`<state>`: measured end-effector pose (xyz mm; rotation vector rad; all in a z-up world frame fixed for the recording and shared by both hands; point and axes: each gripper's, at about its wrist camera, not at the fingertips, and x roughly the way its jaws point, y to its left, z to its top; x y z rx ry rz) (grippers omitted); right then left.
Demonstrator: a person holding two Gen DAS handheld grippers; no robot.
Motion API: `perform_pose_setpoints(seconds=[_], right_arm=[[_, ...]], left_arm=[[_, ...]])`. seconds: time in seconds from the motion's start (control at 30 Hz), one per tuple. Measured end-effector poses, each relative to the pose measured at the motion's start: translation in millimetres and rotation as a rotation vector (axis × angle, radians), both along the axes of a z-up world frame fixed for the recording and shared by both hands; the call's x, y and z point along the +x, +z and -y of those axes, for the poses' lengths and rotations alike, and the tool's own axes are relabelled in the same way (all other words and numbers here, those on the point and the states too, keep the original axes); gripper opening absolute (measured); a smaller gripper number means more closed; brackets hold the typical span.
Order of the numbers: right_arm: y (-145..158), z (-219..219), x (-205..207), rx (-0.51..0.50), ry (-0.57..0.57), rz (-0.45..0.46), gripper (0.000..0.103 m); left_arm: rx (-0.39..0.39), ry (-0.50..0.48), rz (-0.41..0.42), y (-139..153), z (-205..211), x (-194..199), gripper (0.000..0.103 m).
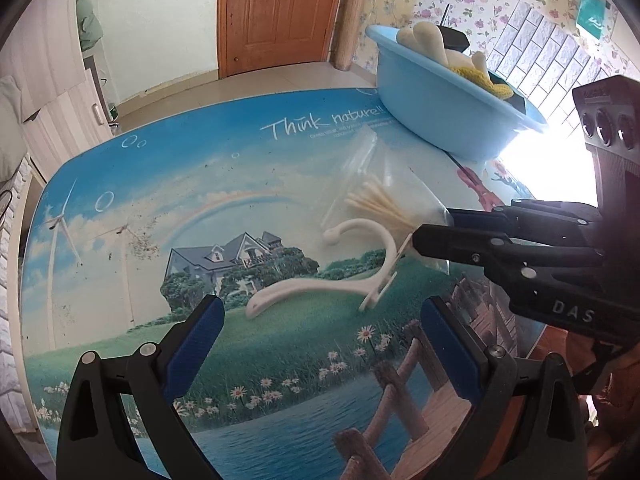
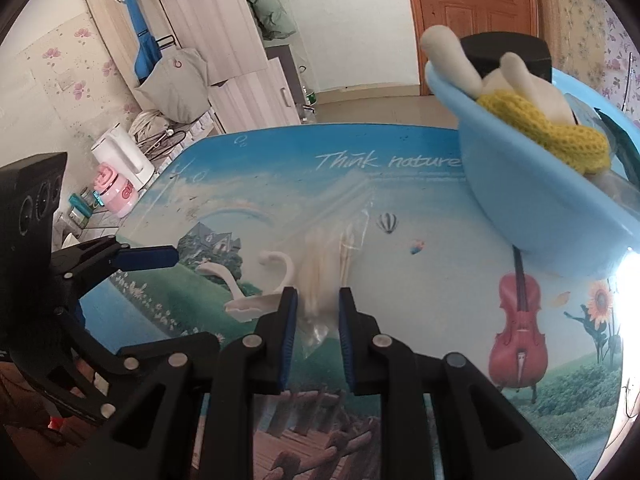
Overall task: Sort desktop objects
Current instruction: 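Grasp the white plastic hook with left gripper while right grasps the cotton-swab bag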
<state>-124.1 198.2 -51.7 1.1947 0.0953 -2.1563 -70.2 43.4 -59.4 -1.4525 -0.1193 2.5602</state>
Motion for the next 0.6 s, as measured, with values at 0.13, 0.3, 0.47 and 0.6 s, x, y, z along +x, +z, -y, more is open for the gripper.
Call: perform_pose_setpoints(seconds=[0.13, 0.3, 0.47, 0.6], right_arm=[[0.6, 3.9, 8.4, -0.019, 0.031, 0.019, 0.02], [1.0, 10.2, 21.8, -0.029, 0.057, 0.026, 0.02], [3.6, 2.5, 19.8, -0.03, 0.007, 0.018, 0.02], [7.0, -10.6, 15.0, -0.036, -0.044, 0.01, 0.02]], left_arm=[[0.006, 0.006, 0.011, -0.7, 0.8, 1.5, 0.099], [0.013, -0.022, -0.014, -0.4, -4.5, 9.3, 0.095], [-0.008, -0.06, -0.049, 2.0, -4.6, 17.5, 0.033], [-0.003, -0.063, -0.052, 1.9, -0.9, 19.6, 0.02]])
